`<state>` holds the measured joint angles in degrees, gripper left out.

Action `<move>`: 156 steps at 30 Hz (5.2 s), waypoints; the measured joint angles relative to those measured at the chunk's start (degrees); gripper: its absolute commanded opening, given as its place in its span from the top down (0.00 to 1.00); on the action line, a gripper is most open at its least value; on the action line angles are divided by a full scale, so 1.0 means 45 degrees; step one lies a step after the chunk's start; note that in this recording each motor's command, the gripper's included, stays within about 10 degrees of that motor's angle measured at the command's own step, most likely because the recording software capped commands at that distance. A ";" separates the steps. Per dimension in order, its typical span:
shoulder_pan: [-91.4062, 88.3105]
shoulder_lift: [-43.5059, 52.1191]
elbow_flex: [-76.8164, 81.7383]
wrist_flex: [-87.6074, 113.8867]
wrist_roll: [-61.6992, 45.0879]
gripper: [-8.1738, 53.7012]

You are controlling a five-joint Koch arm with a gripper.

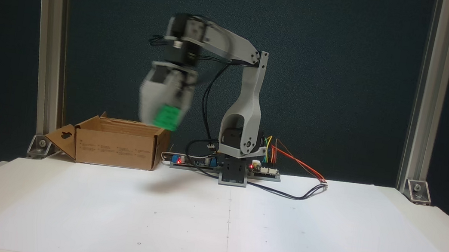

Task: Grasp a green dice and put it in the bin.

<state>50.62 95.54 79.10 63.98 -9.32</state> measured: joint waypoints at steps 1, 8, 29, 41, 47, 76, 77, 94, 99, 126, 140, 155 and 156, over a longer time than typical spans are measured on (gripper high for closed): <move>0.0937 -0.0039 -0.0371 0.0020 -0.0391 0.67; 0.6445 -0.1699 -0.1719 -0.0020 -0.2559 0.67; 1.1816 -0.5195 -0.2324 -0.1055 -0.4199 0.33; 1.1660 -0.4707 -0.2305 -0.2695 -0.4199 0.18; 0.8418 -0.2422 -0.2324 -0.2695 -0.3750 0.18; -1.2500 0.2578 0.1973 -0.6445 0.0723 0.18; -1.2422 0.2871 0.2422 -0.6934 0.0898 0.18; -1.1270 0.7324 1.3223 -1.6289 0.1777 0.16; -1.1250 0.7422 1.4766 -1.8945 0.1777 0.16; -1.0078 0.7520 1.9395 -2.7129 0.1777 0.17; -1.0488 0.7520 2.0937 -2.9805 0.1777 0.17; -1.1465 0.7520 2.1387 -3.0215 0.1777 0.16; -1.1465 0.7520 2.1465 -3.0332 0.1777 0.16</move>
<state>-0.97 129.38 175.69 -72.51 -1.32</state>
